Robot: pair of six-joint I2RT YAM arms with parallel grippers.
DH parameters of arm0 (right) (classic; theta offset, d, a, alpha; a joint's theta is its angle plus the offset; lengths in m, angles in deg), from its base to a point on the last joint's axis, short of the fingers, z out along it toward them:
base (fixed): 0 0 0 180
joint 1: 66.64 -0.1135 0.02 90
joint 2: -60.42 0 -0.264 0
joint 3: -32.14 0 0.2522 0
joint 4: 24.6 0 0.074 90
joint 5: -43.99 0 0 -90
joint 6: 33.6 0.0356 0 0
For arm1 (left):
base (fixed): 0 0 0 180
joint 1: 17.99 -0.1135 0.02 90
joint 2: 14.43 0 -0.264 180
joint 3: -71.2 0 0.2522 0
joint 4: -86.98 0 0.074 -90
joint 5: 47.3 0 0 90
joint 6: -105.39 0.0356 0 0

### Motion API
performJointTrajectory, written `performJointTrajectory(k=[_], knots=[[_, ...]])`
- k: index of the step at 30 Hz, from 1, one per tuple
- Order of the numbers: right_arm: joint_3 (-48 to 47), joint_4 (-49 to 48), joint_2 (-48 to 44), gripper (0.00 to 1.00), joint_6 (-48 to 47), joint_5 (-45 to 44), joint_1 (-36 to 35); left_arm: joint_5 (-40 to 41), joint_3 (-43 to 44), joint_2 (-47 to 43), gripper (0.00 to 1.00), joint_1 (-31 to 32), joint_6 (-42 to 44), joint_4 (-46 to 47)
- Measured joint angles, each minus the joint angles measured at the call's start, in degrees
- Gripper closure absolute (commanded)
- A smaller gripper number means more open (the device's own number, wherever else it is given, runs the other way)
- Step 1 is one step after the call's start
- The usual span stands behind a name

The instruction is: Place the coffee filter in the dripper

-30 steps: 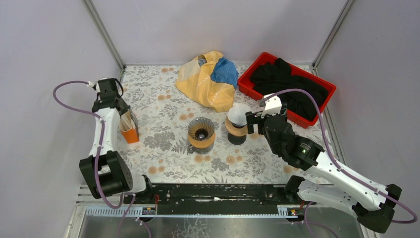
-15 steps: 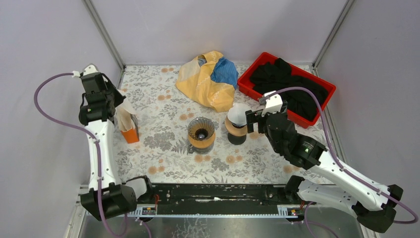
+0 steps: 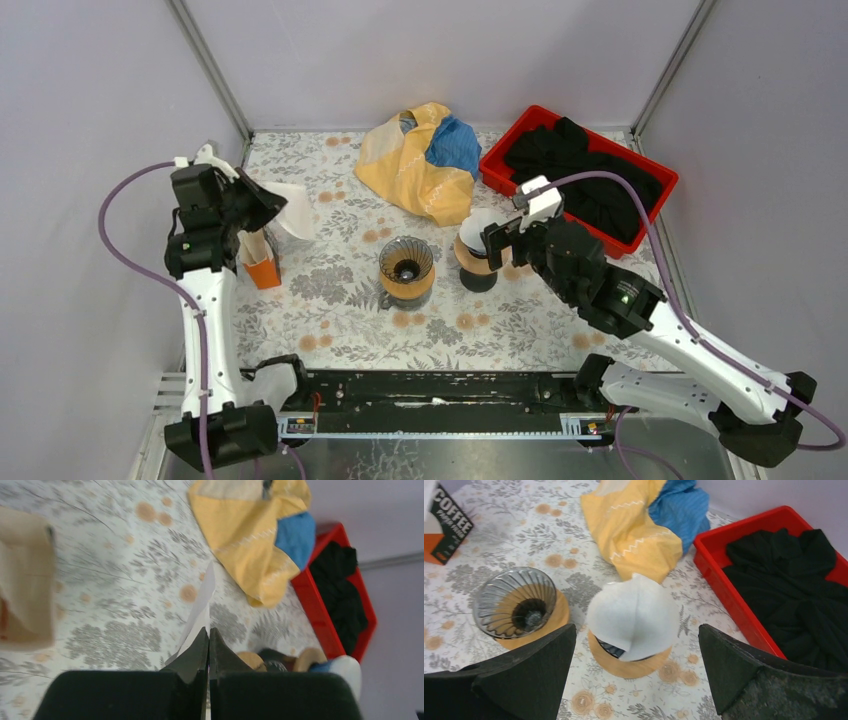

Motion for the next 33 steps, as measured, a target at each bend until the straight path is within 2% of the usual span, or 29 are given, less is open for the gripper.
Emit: performJointTrajectory(k=[7, 14, 20, 33], knots=[[-1.4, -4.2, 3.9, 0.0, 0.2, 7.6, 0.0, -3.4, -6.8, -4.1, 1.0, 8.6, -7.0, 4.0], [-1.4, -9.1, 7.1, 0.01, 1.0, 14.8, -0.1, -2.5, -11.1, -7.8, 1.0, 16.3, -14.7, 10.0], [-2.9, -12.3, 11.1, 0.01, 1.3, 19.1, -0.7, 1.9, -13.1, -8.3, 1.0, 25.9, -20.4, 14.8], [-3.2, -18.5, 16.9, 0.01, -0.1, 18.9, -6.2, 11.7, -16.2, -8.0, 1.0, 38.7, -28.4, 21.7]])
